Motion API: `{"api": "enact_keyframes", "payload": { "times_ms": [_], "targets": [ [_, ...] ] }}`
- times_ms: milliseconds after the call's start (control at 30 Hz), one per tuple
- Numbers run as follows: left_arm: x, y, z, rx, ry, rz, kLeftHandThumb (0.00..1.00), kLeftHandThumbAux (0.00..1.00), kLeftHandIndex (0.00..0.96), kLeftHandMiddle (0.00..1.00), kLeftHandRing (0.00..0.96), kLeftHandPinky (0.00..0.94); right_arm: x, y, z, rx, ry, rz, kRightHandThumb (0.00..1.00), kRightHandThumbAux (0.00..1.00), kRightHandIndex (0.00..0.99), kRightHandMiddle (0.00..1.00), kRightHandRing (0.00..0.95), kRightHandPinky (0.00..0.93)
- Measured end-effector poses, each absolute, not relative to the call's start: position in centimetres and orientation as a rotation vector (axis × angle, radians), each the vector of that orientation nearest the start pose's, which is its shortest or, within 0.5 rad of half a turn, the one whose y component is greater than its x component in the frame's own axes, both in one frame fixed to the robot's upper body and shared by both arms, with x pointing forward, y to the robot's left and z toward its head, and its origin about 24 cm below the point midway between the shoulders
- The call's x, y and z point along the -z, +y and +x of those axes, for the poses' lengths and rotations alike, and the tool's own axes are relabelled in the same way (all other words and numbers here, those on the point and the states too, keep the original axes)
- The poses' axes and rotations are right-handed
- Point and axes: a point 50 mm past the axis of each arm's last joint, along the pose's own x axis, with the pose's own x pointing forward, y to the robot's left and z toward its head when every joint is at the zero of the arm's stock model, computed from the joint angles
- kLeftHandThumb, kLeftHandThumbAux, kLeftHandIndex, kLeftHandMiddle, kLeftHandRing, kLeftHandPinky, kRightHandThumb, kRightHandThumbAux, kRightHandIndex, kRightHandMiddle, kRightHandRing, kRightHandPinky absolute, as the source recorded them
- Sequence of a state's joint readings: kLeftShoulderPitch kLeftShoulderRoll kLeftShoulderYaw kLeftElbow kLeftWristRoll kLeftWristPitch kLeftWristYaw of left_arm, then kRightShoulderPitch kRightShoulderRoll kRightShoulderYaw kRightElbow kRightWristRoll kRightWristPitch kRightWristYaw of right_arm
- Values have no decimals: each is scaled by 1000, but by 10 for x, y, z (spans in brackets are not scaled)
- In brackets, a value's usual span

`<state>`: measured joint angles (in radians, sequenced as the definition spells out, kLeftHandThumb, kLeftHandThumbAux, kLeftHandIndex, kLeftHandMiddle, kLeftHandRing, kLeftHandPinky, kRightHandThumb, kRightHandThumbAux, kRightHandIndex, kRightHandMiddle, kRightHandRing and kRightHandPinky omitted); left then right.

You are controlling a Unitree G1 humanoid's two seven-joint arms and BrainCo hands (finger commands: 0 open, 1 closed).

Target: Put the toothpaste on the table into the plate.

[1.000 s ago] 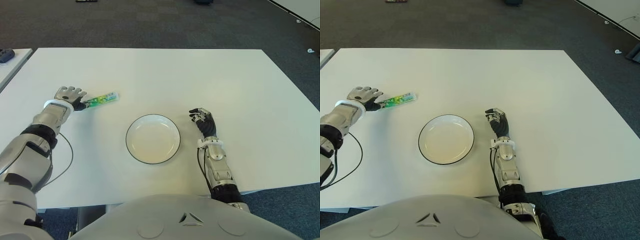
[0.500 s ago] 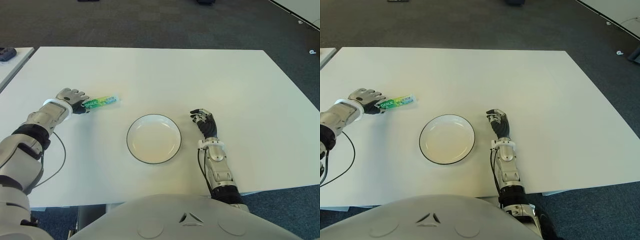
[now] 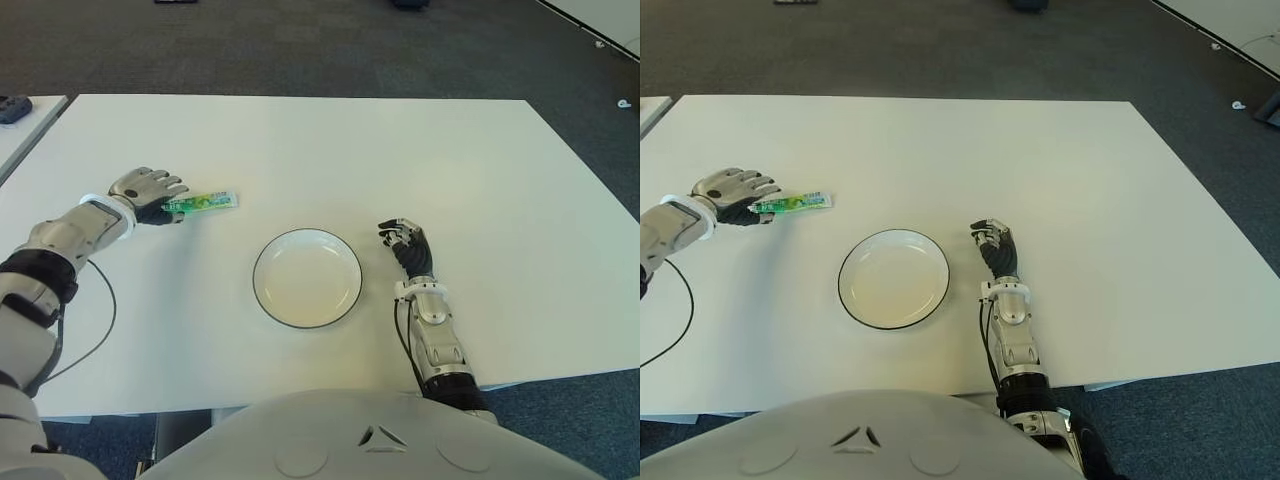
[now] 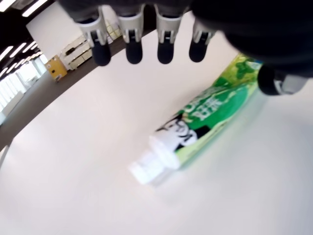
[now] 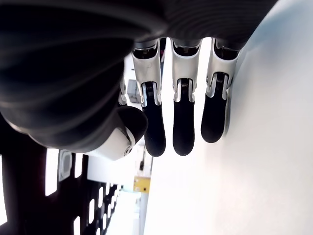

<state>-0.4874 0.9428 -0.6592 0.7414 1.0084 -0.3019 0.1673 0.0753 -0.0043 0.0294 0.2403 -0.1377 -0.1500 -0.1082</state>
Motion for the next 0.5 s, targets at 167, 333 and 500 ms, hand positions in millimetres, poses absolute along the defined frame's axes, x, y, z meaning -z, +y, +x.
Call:
{"api": "enact_keyframes", "payload": {
  "times_ms": [167, 333, 500],
  "targets": [
    [-44, 295, 287, 597, 5, 2002, 466, 156, 0, 0, 0, 0, 16, -150, 228, 66, 154, -147, 709, 733, 417, 400, 384, 398],
    [-45, 293, 283, 595, -46, 1970, 472, 155, 0, 0, 0, 0, 17, -150, 227, 66, 155, -147, 710, 733, 417, 398, 382, 396],
    [-44, 292, 281, 613, -60, 1952, 483, 158, 0, 0, 0, 0, 17, -150, 227, 67, 155, -146, 710, 733, 417, 396, 381, 396]
  ]
}}
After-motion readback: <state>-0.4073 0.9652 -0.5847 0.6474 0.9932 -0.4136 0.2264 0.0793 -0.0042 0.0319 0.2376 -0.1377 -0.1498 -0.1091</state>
